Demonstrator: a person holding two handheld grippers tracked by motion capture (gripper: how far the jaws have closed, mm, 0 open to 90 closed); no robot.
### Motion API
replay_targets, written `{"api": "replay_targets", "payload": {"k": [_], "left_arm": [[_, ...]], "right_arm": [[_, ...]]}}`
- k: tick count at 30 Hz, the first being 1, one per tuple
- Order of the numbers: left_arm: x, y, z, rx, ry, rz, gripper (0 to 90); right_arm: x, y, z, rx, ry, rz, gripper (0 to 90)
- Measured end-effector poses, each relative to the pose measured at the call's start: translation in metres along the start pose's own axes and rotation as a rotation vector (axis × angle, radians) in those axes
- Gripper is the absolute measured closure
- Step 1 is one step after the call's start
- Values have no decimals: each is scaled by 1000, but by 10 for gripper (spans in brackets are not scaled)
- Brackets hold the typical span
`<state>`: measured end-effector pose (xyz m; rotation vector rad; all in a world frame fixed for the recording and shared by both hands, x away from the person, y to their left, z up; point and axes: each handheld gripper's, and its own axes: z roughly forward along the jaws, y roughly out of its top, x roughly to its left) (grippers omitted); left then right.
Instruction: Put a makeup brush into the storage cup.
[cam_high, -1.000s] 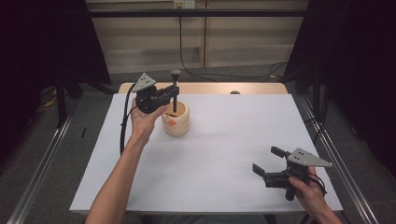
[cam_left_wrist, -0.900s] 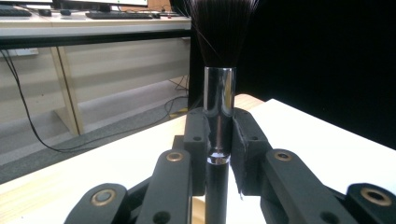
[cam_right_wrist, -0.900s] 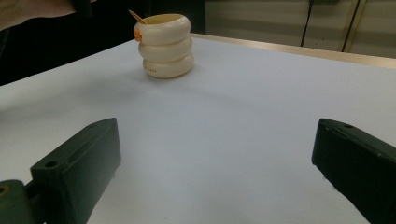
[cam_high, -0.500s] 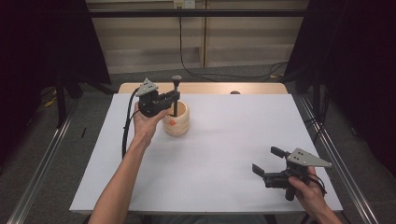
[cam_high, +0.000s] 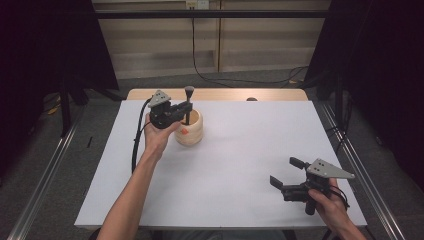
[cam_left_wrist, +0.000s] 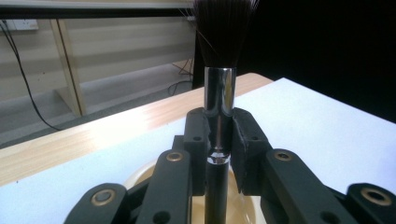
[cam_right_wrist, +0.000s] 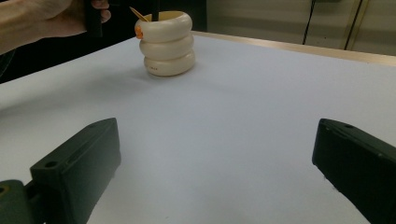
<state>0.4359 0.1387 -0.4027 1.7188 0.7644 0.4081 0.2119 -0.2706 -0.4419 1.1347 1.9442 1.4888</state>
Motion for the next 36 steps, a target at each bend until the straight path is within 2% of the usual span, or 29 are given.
{"api": "replay_targets", "payload": {"k": [12,18,23,30,36], "left_arm": [[0,-5,0,21,21,-2,779],[-1,-6,0,23,4,2,774],[-3,-7,2,19,14,-11,737],[-4,-9,2,16,39,6,609],[-3,-8,1,14,65,5,438]], "right_arm": [[-1,0,2,8,0,-1,4],[0,-1,3,12,4,-11,4],[0,0,3,9,1,-6,4],[-1,0,3,9,3,-6,4],[0,0,3,8,3,-7,4]]}}
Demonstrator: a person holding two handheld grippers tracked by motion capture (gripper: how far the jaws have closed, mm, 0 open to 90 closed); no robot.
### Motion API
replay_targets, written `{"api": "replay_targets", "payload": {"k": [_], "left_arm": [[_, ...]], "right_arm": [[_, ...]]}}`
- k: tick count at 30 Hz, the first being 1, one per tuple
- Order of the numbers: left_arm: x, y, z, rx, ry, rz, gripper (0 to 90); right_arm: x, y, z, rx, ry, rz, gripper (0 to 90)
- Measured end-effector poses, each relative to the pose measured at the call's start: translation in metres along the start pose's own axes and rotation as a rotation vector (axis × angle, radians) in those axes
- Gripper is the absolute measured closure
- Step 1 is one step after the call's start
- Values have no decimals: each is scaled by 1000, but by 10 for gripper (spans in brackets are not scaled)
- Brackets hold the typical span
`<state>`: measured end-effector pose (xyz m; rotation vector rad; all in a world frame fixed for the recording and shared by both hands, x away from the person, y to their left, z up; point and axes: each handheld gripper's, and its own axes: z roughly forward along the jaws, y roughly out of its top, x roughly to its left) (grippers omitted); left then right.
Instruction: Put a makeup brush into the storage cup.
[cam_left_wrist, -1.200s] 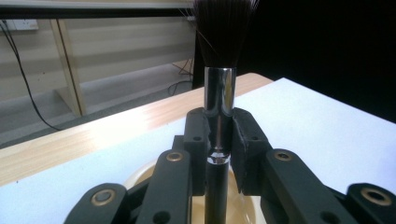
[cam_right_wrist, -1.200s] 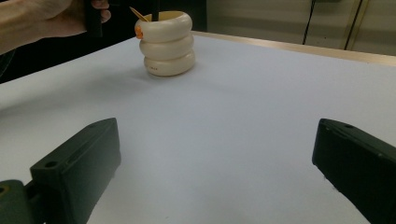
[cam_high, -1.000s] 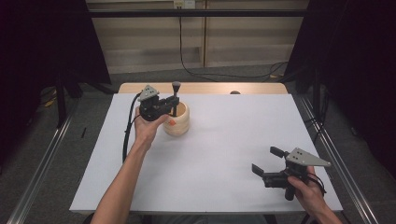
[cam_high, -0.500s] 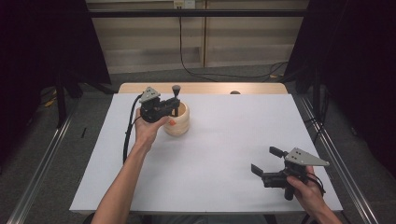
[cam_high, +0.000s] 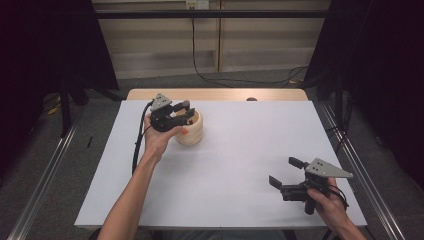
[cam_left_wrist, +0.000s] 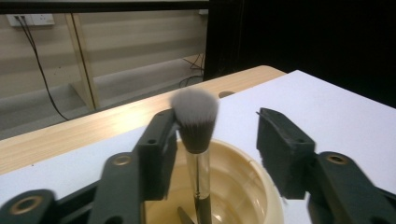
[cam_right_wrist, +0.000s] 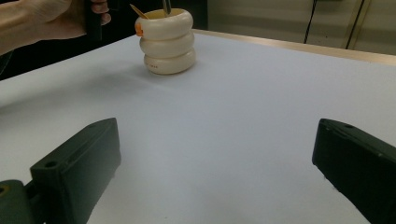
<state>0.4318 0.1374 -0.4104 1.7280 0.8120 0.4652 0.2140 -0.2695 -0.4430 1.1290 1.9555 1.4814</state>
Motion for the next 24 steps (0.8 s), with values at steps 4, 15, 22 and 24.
{"api": "replay_targets", "payload": {"k": [4,15,22,24], "left_arm": [[3,-2,-1,-1,32,-10,297],[7,-5,0,-14,35,-23,92],[4,-2,-5,-19,22,-41,22],[2,-1,-7,-18,19,-18,11]], "right_arm": [[0,0,0,1,3,0,4],[-5,-2,1,3,1,9,7],[-6,-3,0,3,-5,12,8],[-5,-3,0,1,-4,8,8]]}}
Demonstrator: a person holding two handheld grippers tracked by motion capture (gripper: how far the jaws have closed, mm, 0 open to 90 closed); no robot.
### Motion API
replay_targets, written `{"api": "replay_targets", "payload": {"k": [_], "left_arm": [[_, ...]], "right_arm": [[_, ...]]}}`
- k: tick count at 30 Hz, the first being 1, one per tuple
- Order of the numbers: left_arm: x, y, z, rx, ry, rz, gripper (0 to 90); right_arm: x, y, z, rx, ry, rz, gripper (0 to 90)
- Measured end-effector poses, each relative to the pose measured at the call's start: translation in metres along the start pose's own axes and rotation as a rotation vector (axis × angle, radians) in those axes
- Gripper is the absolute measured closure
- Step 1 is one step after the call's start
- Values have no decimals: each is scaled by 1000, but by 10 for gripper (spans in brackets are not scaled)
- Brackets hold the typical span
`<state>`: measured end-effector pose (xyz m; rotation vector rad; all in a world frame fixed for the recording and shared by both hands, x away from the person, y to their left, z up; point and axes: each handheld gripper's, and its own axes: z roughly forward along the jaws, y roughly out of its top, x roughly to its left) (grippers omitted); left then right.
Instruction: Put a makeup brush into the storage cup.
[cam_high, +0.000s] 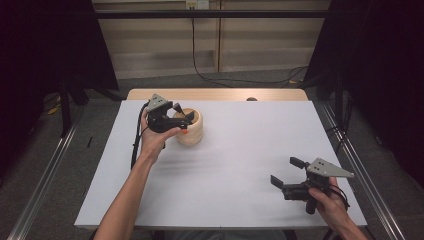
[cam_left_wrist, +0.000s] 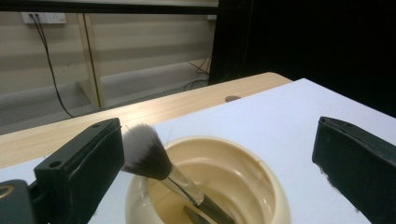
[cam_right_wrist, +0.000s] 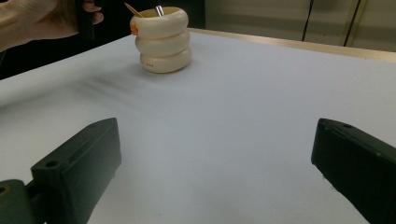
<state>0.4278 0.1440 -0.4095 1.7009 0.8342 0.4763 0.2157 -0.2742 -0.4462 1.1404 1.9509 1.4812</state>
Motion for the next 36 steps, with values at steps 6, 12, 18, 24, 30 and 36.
{"api": "replay_targets", "payload": {"k": [6,12,18,24,30,36], "left_arm": [[0,1,-6,-1,-5,-4,20],[-6,3,-11,-8,-5,14,20],[-13,1,-20,-12,-13,29,20],[-14,-1,-35,-27,1,19,23],[-18,-4,-48,-29,8,17,23],[-22,-8,-62,-32,7,36,20]], "right_arm": [[0,0,0,-3,2,2,8],[-1,0,0,-6,3,7,8],[0,1,0,-7,6,-1,8],[0,1,-1,-15,-1,2,7],[2,3,-5,-27,-5,-4,7],[1,3,-4,-29,-9,1,7]]}}
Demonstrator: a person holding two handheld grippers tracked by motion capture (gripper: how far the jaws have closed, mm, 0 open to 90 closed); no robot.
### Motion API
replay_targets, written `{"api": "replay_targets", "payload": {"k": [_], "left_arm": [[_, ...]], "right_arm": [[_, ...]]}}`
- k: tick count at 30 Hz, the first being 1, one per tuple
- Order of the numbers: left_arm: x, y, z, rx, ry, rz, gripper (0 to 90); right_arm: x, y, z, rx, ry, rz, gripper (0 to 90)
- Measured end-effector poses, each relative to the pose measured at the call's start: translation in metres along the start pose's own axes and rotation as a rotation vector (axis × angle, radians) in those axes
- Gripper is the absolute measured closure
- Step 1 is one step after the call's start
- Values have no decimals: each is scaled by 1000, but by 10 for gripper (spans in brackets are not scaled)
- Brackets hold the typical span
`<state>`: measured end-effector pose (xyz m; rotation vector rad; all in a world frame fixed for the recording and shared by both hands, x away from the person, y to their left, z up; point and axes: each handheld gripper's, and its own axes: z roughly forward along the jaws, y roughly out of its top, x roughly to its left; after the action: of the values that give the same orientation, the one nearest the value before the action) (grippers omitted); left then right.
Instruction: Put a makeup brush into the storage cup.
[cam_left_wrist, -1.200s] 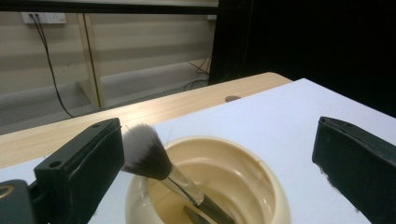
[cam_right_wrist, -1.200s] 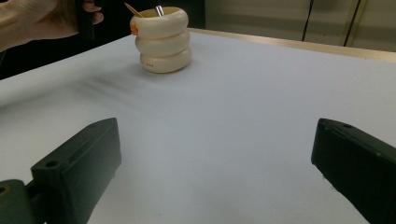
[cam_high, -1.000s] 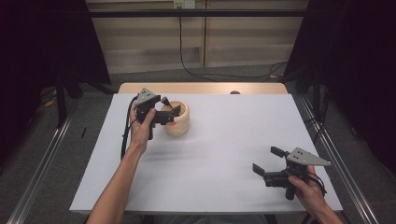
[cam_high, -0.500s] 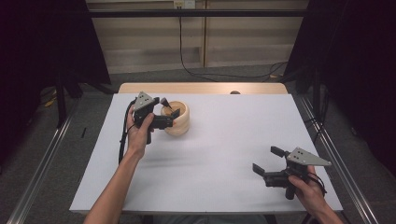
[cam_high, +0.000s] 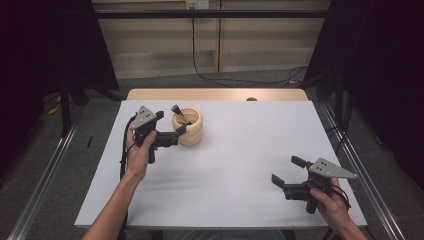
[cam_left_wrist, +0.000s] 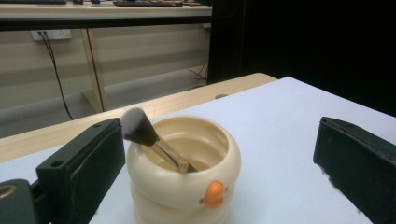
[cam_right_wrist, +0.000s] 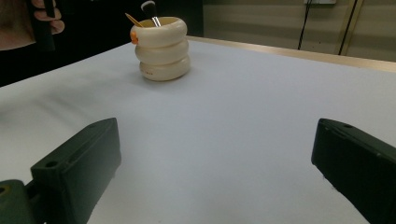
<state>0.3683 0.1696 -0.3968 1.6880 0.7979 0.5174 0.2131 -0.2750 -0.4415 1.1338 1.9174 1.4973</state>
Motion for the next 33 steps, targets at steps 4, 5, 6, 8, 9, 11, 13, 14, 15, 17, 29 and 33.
{"api": "replay_targets", "payload": {"k": [4,5,6,8,9,11,13,14,15,17,29,33], "left_arm": [[-3,-2,-7,-3,-9,-5,20],[-4,-2,-8,-9,-12,-4,21],[-5,-2,-10,-12,-19,-4,21],[-7,-3,-13,-23,-32,-5,16],[-8,-3,-15,-26,-31,0,14],[-11,-4,-18,-30,-22,0,19],[-13,-7,-20,-25,-18,3,20],[-15,-8,-22,-22,-15,10,20],[-16,-10,-23,-18,-16,13,22],[-18,-13,-26,-18,-15,13,22],[-21,-31,-48,-17,-5,-3,22],[-23,-39,-56,-15,-13,8,21]], "right_arm": [[0,0,-1,2,-4,3,7],[0,0,-1,1,-4,3,7],[0,0,-1,1,-5,3,7],[0,-1,-1,2,-7,3,7],[0,-1,-1,4,-7,1,7],[0,-1,-1,3,-9,0,7],[0,-1,-1,2,-10,2,7],[0,-1,-1,2,-11,4,7],[-1,-1,-1,2,-12,4,7],[-1,-1,-1,3,-15,3,7],[-1,-2,-2,1,-29,2,9],[-1,-2,-3,0,-29,4,9]]}}
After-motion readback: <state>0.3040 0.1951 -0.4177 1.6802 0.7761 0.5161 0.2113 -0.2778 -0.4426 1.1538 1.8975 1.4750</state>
